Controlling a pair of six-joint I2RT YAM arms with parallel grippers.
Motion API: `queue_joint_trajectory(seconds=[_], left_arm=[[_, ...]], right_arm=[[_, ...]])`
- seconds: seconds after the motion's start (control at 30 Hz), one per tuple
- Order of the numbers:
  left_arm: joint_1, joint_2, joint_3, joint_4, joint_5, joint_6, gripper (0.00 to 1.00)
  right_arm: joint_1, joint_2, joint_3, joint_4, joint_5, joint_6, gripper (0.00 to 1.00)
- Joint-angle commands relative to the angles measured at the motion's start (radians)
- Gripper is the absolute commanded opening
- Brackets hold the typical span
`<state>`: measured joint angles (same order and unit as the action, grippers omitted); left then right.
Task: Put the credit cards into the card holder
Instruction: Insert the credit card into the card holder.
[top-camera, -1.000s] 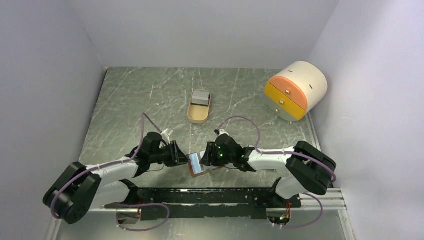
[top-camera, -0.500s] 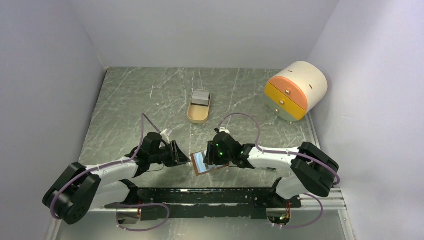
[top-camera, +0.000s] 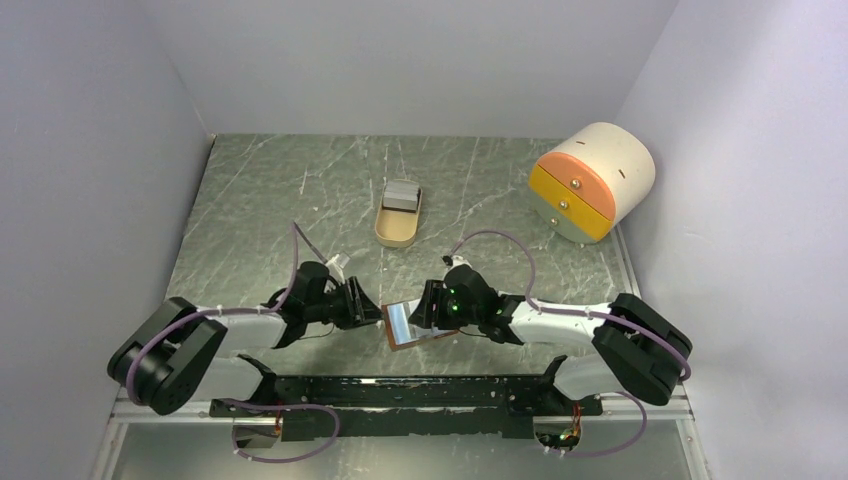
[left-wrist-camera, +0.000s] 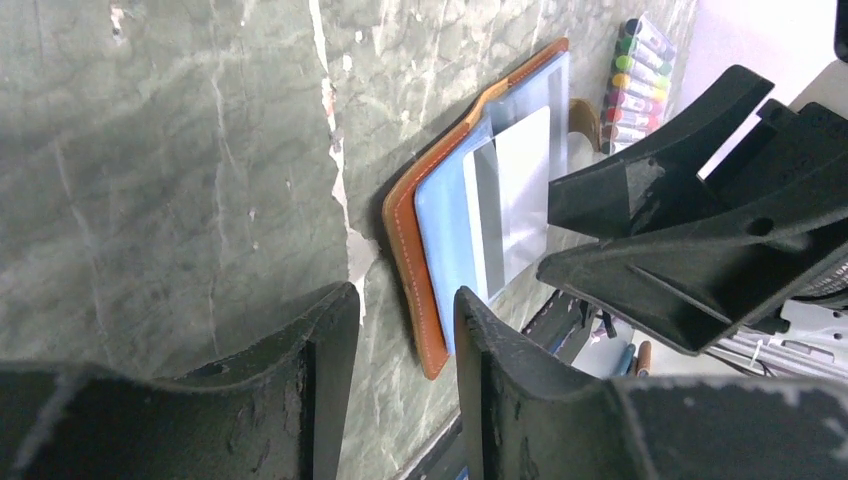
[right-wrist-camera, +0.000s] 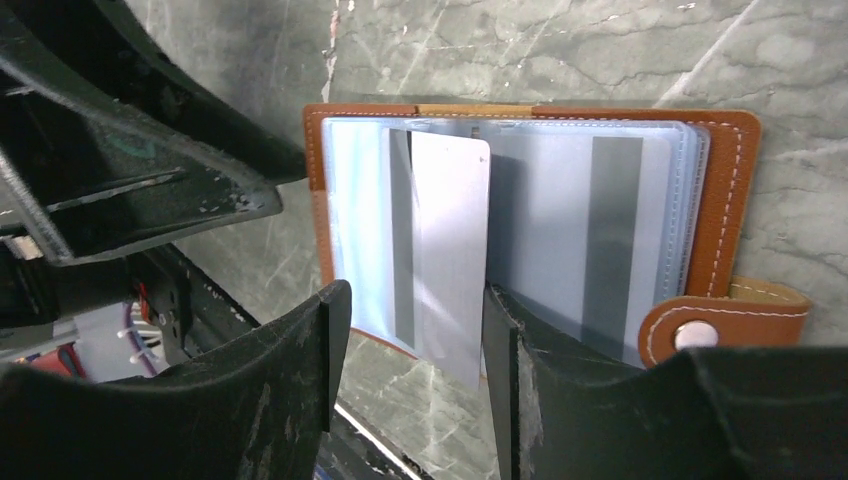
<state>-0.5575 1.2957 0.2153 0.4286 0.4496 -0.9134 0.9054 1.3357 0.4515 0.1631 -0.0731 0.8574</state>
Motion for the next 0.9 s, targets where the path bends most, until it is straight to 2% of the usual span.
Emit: queue_joint_trajectory(seconds=[0.0,0.17,0.27,0.6,0.7,0.87], left_arm=[[0.005,0.069,0.018,0.143,0.016,-0.021,0.45],[0.004,0.141,0.008,0.271,0.059,-0.058,0.44],[0.005,0.141,0.000,0.307,0.072,-0.067,0.38],[0.004,0.193,0.018,0.324,0.086,-0.068,0.19],[0.004,0.205,0.022,0.326,0.085,-0.061,0.10],[0.004,0.211,0.027,0.322,0.083,-0.052,0.09]], right_arm=[[-0.013,-0.011,-0.020,0.068,-0.031,0.023,0.54],[-0.018,-0.002,-0.030,0.078,-0.033,0.022,0.53],[-0.019,-0.001,-0.021,0.051,-0.027,0.010,0.52],[-0.018,-0.014,0.018,-0.075,0.001,-0.040,0.51],[-0.018,-0.022,0.019,-0.093,0.002,-0.045,0.51],[-0.018,-0.052,0.033,-0.155,0.037,-0.063,0.52]])
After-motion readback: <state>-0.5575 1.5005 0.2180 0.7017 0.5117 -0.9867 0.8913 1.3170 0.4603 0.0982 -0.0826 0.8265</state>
